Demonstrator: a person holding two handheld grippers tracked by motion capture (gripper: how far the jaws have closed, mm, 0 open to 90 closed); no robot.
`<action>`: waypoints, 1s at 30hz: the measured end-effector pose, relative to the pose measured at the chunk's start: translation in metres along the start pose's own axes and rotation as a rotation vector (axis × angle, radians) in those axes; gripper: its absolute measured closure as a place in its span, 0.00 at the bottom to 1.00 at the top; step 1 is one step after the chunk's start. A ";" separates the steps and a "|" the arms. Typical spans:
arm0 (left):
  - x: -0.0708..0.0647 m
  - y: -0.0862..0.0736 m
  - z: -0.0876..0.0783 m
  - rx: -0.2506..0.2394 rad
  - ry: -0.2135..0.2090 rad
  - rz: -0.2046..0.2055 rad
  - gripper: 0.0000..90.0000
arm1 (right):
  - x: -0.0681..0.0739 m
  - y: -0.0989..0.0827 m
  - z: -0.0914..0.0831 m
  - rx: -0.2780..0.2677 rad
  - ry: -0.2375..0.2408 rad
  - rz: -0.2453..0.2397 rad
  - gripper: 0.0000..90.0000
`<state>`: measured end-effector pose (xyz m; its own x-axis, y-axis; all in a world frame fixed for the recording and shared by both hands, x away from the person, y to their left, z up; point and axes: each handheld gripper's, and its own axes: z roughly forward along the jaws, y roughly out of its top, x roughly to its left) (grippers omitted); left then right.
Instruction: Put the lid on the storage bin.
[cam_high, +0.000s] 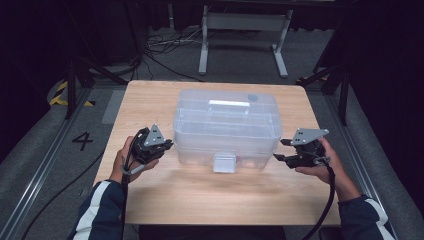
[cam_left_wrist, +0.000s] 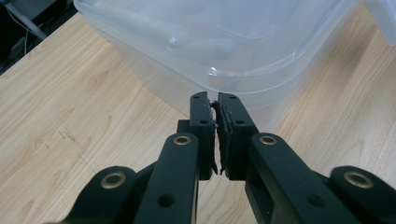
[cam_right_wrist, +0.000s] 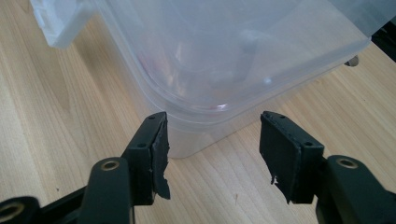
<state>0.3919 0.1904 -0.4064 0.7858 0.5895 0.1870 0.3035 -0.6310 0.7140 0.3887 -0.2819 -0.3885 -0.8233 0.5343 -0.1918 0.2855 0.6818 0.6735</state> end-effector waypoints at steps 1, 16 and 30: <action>0.000 0.000 0.000 0.000 -0.001 0.000 0.94 | 0.000 0.000 0.000 -0.005 0.001 0.001 0.48; -0.006 -0.003 -0.008 0.007 -0.001 0.022 0.80 | 0.002 -0.001 -0.003 -0.021 -0.005 -0.014 0.45; -0.013 -0.019 -0.009 0.081 0.022 0.037 0.51 | 0.007 -0.006 -0.007 -0.008 -0.035 -0.056 0.40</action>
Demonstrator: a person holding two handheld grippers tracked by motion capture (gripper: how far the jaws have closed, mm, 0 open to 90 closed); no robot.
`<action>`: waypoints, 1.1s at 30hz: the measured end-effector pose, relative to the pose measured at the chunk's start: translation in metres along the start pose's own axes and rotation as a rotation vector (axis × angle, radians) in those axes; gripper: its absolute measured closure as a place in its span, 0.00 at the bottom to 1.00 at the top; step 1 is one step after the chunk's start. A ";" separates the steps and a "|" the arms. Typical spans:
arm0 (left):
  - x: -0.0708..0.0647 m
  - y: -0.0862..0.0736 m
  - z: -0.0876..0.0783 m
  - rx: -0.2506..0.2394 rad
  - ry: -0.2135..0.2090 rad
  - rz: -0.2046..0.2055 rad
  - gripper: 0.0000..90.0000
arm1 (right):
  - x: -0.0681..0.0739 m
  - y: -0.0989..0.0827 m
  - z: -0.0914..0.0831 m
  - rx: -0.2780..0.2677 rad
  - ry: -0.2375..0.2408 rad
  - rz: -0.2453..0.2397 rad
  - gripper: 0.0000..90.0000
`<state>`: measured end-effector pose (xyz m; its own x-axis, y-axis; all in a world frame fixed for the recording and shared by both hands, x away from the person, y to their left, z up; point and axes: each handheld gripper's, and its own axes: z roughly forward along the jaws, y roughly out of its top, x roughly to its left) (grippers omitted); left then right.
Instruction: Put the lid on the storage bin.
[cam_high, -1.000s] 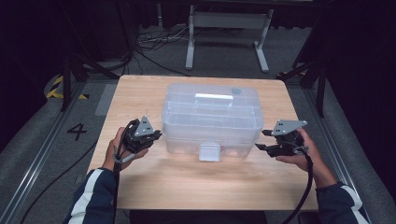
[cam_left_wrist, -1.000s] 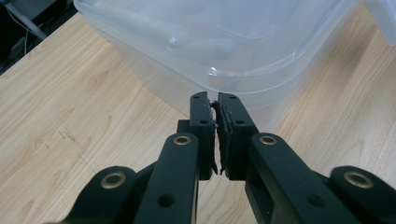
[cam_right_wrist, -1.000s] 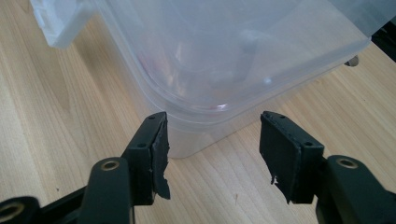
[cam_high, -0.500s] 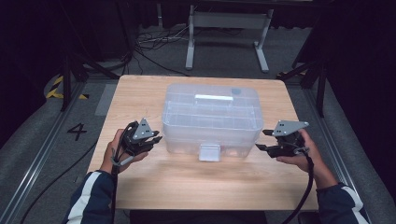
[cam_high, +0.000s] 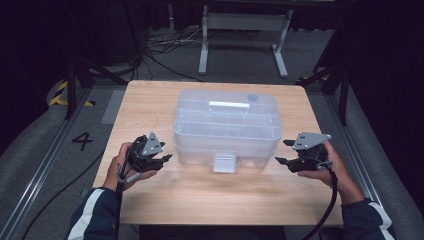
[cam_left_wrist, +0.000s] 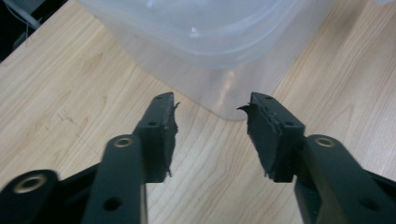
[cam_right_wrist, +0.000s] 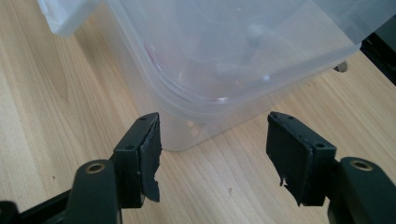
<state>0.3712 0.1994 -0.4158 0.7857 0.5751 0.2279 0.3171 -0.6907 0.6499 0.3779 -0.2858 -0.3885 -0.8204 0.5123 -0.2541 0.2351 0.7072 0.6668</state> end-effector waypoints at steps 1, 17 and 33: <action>0.000 -0.002 0.000 0.011 -0.008 0.001 0.51 | 0.000 -0.002 -0.001 0.001 -0.011 -0.002 0.40; -0.002 -0.036 -0.004 0.088 0.007 -0.026 0.37 | -0.010 -0.044 -0.009 0.039 -0.077 0.090 0.40; 0.005 -0.076 -0.018 0.131 0.047 -0.099 0.32 | -0.010 -0.096 -0.016 0.090 -0.150 0.164 0.40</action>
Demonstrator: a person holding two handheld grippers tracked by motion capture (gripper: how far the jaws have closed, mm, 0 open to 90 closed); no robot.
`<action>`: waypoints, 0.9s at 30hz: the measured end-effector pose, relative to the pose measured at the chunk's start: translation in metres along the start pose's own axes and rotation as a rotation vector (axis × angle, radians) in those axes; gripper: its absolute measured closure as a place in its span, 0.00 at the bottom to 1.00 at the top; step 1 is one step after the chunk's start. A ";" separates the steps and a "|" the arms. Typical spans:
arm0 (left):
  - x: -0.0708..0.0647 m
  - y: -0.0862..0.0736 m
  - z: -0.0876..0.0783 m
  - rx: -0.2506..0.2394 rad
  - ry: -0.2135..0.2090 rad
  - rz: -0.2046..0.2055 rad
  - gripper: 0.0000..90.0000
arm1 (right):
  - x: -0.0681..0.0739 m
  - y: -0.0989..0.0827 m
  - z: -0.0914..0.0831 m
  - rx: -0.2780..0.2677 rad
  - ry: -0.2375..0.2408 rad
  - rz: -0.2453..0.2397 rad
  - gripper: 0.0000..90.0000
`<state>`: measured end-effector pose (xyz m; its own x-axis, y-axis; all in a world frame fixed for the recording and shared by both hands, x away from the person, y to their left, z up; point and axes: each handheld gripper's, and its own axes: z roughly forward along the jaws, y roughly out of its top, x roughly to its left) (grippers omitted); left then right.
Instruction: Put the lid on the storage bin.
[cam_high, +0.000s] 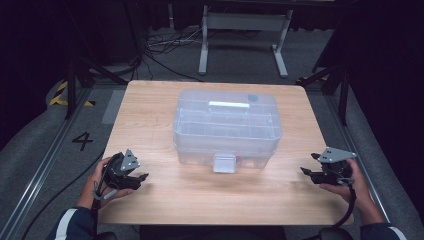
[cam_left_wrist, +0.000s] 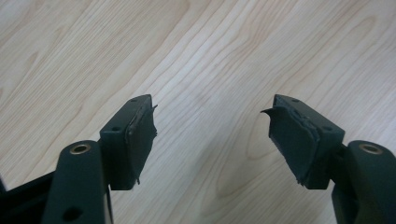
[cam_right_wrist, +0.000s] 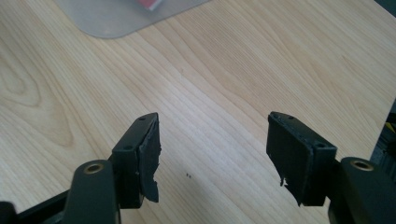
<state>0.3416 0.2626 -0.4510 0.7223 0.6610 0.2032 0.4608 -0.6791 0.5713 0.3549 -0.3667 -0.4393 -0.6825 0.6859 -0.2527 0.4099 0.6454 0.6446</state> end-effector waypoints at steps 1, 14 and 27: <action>0.002 -0.004 -0.002 -0.011 -0.003 -0.011 0.32 | 0.000 -0.006 0.001 -0.005 -0.001 0.018 0.40; 0.011 -0.032 -0.002 -0.045 -0.064 -0.098 0.29 | 0.002 -0.038 0.010 -0.002 0.031 0.101 0.39; 0.016 -0.058 0.009 -0.089 -0.126 -0.214 0.24 | 0.000 -0.065 0.014 -0.085 0.071 0.284 0.30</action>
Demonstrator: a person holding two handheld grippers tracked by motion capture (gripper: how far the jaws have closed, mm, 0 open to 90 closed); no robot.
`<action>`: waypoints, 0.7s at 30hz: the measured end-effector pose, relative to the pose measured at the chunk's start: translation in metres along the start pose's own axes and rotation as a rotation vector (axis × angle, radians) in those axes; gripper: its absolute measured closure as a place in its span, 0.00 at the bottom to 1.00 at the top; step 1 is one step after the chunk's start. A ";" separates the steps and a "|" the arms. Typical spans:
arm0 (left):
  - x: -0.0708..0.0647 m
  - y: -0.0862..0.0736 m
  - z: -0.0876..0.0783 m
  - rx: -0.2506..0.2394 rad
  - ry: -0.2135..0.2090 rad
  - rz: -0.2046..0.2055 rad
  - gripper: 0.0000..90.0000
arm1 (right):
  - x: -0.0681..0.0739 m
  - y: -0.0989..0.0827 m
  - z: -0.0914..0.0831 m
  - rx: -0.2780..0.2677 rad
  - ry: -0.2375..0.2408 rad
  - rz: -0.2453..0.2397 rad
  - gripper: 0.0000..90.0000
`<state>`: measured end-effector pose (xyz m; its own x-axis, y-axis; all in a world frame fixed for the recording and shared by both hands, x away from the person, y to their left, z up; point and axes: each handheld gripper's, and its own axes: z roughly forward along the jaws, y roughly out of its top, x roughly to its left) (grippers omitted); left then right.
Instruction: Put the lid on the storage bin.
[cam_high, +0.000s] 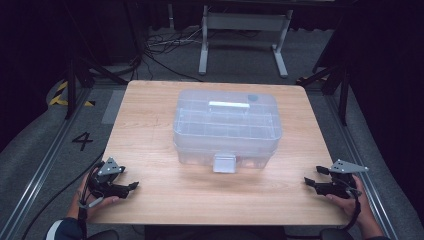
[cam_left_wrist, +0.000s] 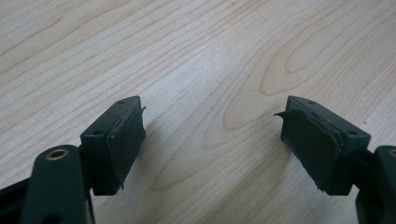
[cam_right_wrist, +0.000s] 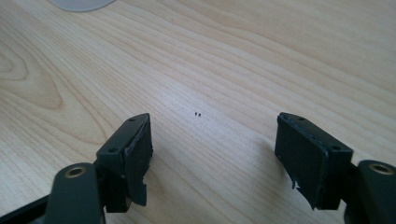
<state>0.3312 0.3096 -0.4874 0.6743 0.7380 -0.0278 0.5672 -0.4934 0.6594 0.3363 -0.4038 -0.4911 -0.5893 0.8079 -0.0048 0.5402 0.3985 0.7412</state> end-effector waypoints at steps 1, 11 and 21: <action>0.000 -0.002 0.001 -0.018 0.003 -0.004 0.22 | -0.002 0.000 0.000 0.008 -0.001 0.020 0.28; -0.001 -0.004 0.001 -0.034 0.022 -0.024 0.18 | -0.002 0.000 0.001 0.009 -0.002 0.018 0.26; -0.003 -0.004 0.002 -0.036 0.034 -0.042 0.18 | -0.001 0.001 0.002 0.010 -0.009 0.025 0.26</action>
<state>0.3275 0.3087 -0.4917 0.6335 0.7731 -0.0308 0.5766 -0.4452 0.6851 0.3392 -0.4034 -0.4917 -0.5703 0.8214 0.0076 0.5609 0.3827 0.7341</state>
